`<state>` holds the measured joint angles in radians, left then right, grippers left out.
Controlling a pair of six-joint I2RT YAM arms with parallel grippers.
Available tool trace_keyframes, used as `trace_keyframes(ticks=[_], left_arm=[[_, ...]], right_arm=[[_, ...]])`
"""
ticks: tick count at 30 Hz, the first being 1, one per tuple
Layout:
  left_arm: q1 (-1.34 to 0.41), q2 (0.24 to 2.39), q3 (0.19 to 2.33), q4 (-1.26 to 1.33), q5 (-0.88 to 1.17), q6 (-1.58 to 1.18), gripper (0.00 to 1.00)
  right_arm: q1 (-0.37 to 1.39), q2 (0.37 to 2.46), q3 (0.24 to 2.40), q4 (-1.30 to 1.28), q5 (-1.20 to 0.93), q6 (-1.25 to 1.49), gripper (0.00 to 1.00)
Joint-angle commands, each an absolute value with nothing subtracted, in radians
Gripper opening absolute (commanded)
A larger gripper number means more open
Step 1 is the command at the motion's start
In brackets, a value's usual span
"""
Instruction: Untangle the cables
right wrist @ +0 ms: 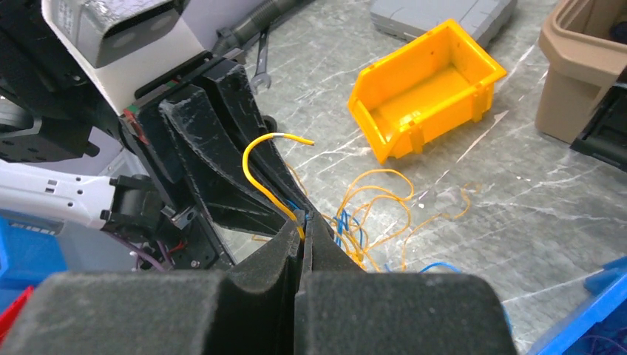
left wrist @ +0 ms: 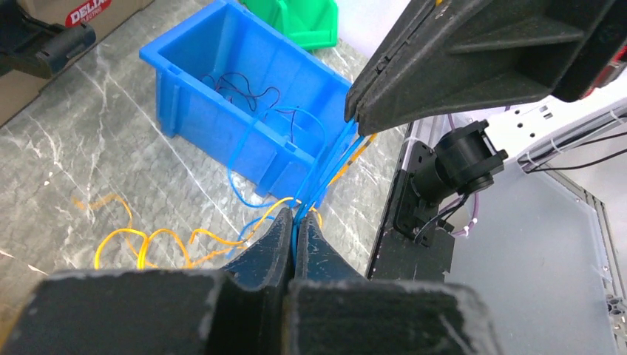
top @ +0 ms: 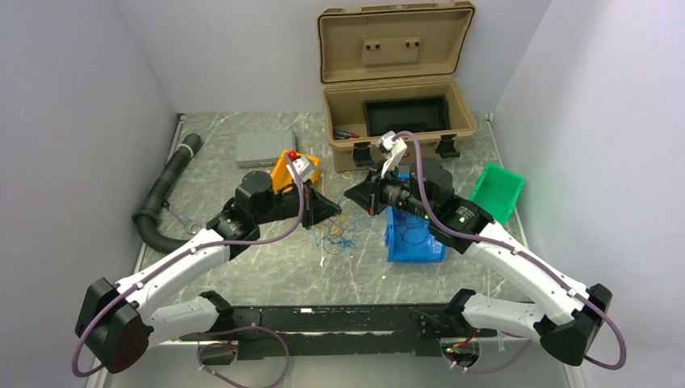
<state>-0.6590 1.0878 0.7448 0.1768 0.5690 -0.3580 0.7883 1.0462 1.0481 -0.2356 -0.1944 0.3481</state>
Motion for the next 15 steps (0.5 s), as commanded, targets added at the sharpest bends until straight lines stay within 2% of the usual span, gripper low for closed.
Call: trace_keyframes(ticks=[1, 7, 8, 9, 10, 11, 12, 15], left_arm=[[-0.657, 1.052, 0.72, 0.145, 0.53, -0.365, 0.0], [-0.657, 1.045, 0.733, 0.12, 0.534, -0.362, 0.0], [-0.658, 1.043, 0.734, 0.122, 0.534, -0.363, 0.0], [-0.658, 1.042, 0.736, 0.121, 0.532, -0.365, 0.0], [-0.656, 1.04, 0.738, 0.122, 0.528, -0.365, 0.0], [-0.658, 1.04, 0.743, 0.12, 0.524, -0.365, 0.0], [-0.658, 1.042, 0.748, 0.115, 0.521, -0.363, 0.0], [-0.657, 1.05, 0.768, 0.097, 0.527, -0.359, 0.0]], right_arm=[[0.783, 0.994, 1.093, -0.16, -0.136, 0.365, 0.0], [0.782, 0.981, 1.08, -0.155, -0.125, 0.395, 0.03], [0.782, 0.98, 1.082, -0.157, -0.124, 0.397, 0.08], [0.782, 0.983, 1.084, -0.16, -0.124, 0.396, 0.22], [0.781, 0.985, 1.086, -0.161, -0.126, 0.394, 0.3], [0.781, 0.988, 1.087, -0.164, -0.129, 0.392, 0.26], [0.781, 0.993, 1.092, -0.168, -0.128, 0.393, 0.0], [0.778, 1.003, 1.094, -0.173, -0.126, 0.407, 0.0]])
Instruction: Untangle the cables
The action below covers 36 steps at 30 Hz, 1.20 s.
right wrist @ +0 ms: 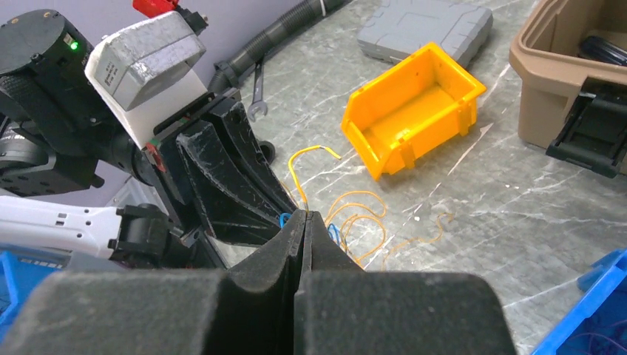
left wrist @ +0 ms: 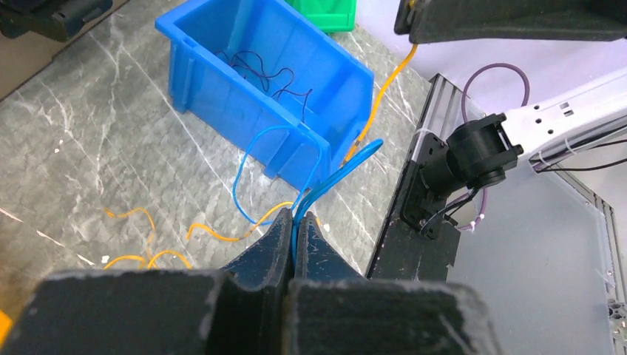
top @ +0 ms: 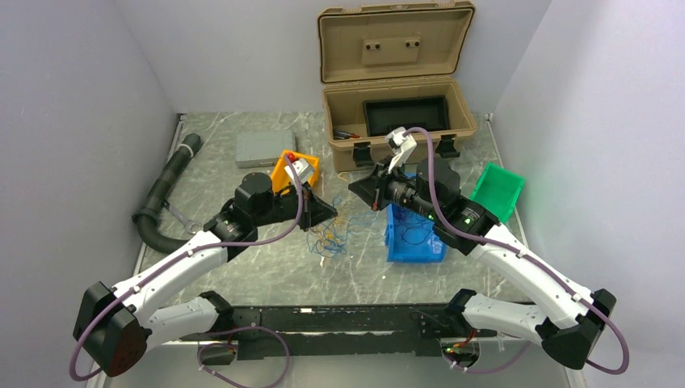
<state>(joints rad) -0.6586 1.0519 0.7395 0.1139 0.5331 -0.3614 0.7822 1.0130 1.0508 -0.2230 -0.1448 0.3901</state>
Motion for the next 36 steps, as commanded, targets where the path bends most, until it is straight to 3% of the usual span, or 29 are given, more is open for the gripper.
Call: trace_keyframes(ticks=[1, 13, 22, 32, 34, 36], left_arm=[[-0.657, 1.051, 0.772, 0.091, 0.528, -0.358, 0.0], [-0.657, 1.037, 0.75, 0.017, 0.499, -0.356, 0.0], [-0.657, 0.973, 0.557, 0.006, 0.408, -0.385, 0.0], [-0.661, 0.917, 0.462, -0.054, 0.269, -0.402, 0.0], [-0.662, 0.906, 0.477, -0.071, 0.268, -0.391, 0.05], [-0.661, 0.891, 0.5, -0.091, 0.273, -0.381, 0.21]], right_arm=[[0.779, 1.004, 1.092, -0.166, -0.135, 0.408, 0.0], [0.778, 0.997, 1.133, -0.201, -0.077, 0.384, 0.0], [0.766, 1.015, 1.341, -0.332, 0.188, 0.301, 0.0], [0.756, 1.045, 1.506, -0.335, 0.282, 0.256, 0.0], [0.756, 1.048, 1.501, -0.331, 0.266, 0.266, 0.0], [0.756, 1.052, 1.495, -0.33, 0.224, 0.272, 0.0]])
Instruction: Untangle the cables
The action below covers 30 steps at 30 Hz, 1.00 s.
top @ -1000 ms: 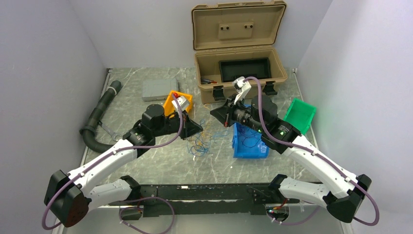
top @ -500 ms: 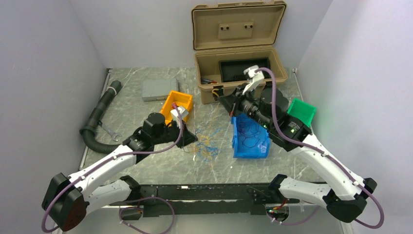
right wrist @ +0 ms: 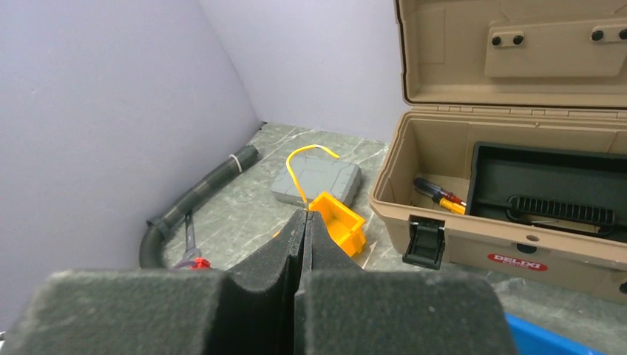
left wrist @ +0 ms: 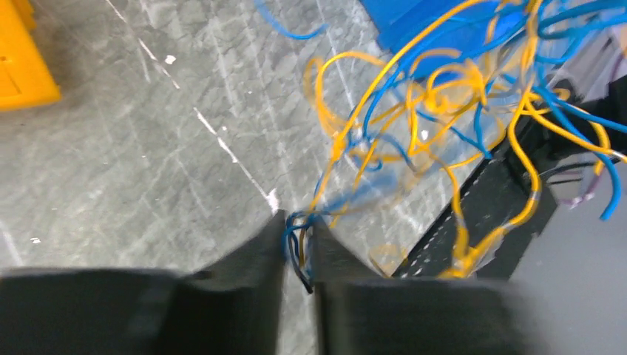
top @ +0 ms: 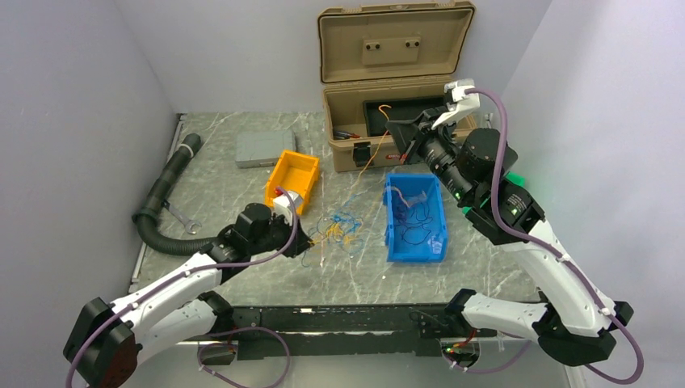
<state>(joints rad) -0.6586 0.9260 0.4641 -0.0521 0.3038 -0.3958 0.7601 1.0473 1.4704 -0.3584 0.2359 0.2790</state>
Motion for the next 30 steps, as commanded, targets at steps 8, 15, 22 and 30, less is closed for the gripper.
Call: trace_keyframes(ticks=[8, 15, 22, 30], left_arm=[[-0.663, 0.834, 0.707, -0.172, 0.264, -0.298, 0.75], [-0.663, 0.921, 0.846, -0.12, 0.338, -0.271, 0.84], [-0.667, 1.048, 0.869, 0.041, 0.422, -0.317, 0.86], [-0.688, 1.214, 0.915, 0.028, 0.399, -0.326, 0.4]], right_arm=[[0.755, 1.094, 1.496, -0.35, -0.033, 0.285, 0.0], [0.757, 1.11, 1.467, -0.335, -0.147, 0.321, 0.0], [0.757, 1.114, 1.454, -0.29, -0.234, 0.368, 0.0], [0.756, 1.111, 1.465, -0.271, -0.239, 0.375, 0.0]])
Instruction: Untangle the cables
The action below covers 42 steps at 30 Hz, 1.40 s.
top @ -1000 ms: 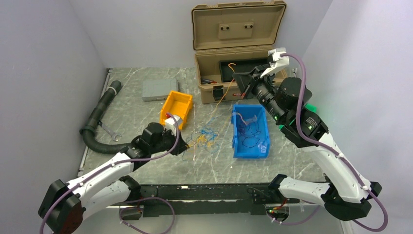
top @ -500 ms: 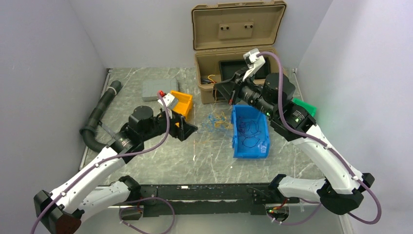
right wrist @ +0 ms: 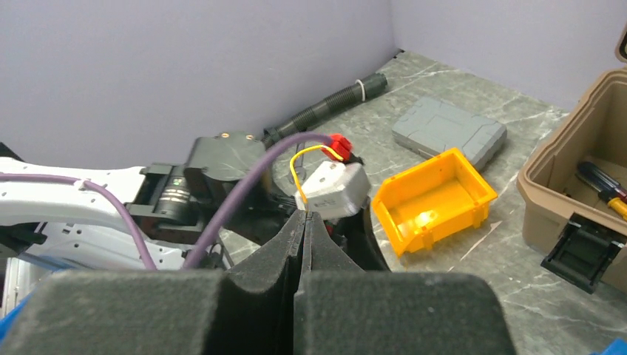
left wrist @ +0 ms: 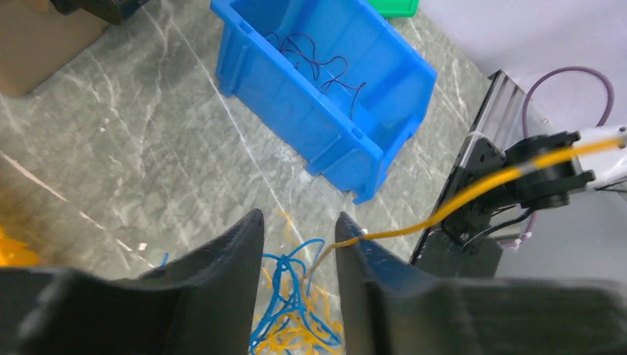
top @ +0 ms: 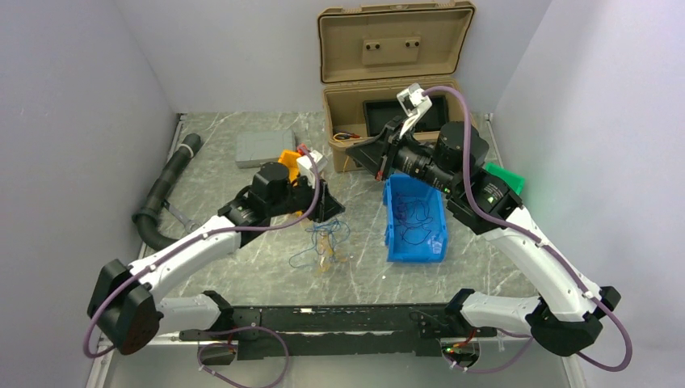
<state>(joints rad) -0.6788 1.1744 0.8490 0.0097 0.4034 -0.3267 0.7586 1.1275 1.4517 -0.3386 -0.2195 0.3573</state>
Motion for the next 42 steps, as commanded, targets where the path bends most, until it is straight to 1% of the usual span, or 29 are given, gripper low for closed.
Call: trace_keyframes(ticks=[1, 3, 4, 7, 10, 11, 12, 15, 18, 23, 26, 29, 31, 34, 38, 40, 41, 42], left_arm=[[-0.689, 1.217, 0.914, 0.023, 0.396, -0.323, 0.28], [-0.688, 1.207, 0.896, 0.042, 0.401, -0.324, 0.02], [-0.688, 1.196, 0.888, 0.052, 0.401, -0.328, 0.0], [-0.689, 1.16, 0.88, 0.041, 0.396, -0.326, 0.0], [-0.688, 1.131, 0.887, 0.019, 0.399, -0.329, 0.0], [-0.688, 1.123, 0.896, 0.007, 0.391, -0.338, 0.0], [-0.685, 1.117, 0.908, -0.022, 0.376, -0.349, 0.0], [-0.67, 1.107, 0.948, -0.085, 0.372, -0.373, 0.0], [-0.647, 1.09, 0.969, -0.092, 0.407, -0.397, 0.0], [-0.62, 1.072, 0.975, -0.066, 0.466, -0.431, 0.0], [-0.618, 1.073, 0.988, -0.052, 0.515, -0.44, 0.0], [-0.618, 1.077, 0.999, -0.014, 0.596, -0.444, 0.0], [-0.618, 1.085, 1.014, -0.009, 0.65, -0.437, 0.0], [-0.617, 1.089, 1.041, -0.009, 0.707, -0.429, 0.0], [-0.618, 1.075, 1.051, -0.011, 0.725, -0.421, 0.0], [-0.617, 1.065, 1.049, -0.025, 0.714, -0.42, 0.0], [-0.618, 1.058, 1.046, -0.03, 0.703, -0.419, 0.0], [-0.617, 1.049, 1.042, -0.036, 0.691, -0.418, 0.0]], right_arm=[[0.756, 1.108, 1.466, -0.274, -0.235, 0.374, 0.0], [0.756, 1.101, 1.462, -0.277, -0.22, 0.37, 0.0], [0.756, 1.096, 1.457, -0.278, -0.211, 0.367, 0.0], [0.756, 1.08, 1.43, -0.278, -0.169, 0.361, 0.0], [0.757, 1.067, 1.378, -0.282, -0.123, 0.356, 0.16], [0.756, 1.067, 1.36, -0.288, -0.111, 0.355, 0.25], [0.756, 1.068, 1.344, -0.295, -0.101, 0.355, 0.32], [0.755, 1.061, 1.282, -0.314, -0.072, 0.361, 0.44], [0.753, 1.028, 1.2, -0.322, -0.045, 0.363, 0.56], [0.752, 0.949, 0.99, -0.254, -0.078, 0.367, 0.65], [0.752, 0.918, 0.863, -0.154, -0.178, 0.344, 0.74], [0.751, 0.906, 0.778, -0.039, -0.27, 0.327, 0.83], [0.751, 0.921, 0.763, -0.007, -0.29, 0.319, 0.86], [0.751, 0.961, 0.778, 0.033, -0.31, 0.302, 0.85], [0.751, 0.997, 0.791, 0.116, -0.406, 0.302, 0.76], [0.751, 1.004, 0.786, 0.157, -0.447, 0.316, 0.56], [0.751, 1.007, 0.786, 0.16, -0.454, 0.319, 0.44], [0.751, 1.007, 0.79, 0.152, -0.449, 0.321, 0.28]])
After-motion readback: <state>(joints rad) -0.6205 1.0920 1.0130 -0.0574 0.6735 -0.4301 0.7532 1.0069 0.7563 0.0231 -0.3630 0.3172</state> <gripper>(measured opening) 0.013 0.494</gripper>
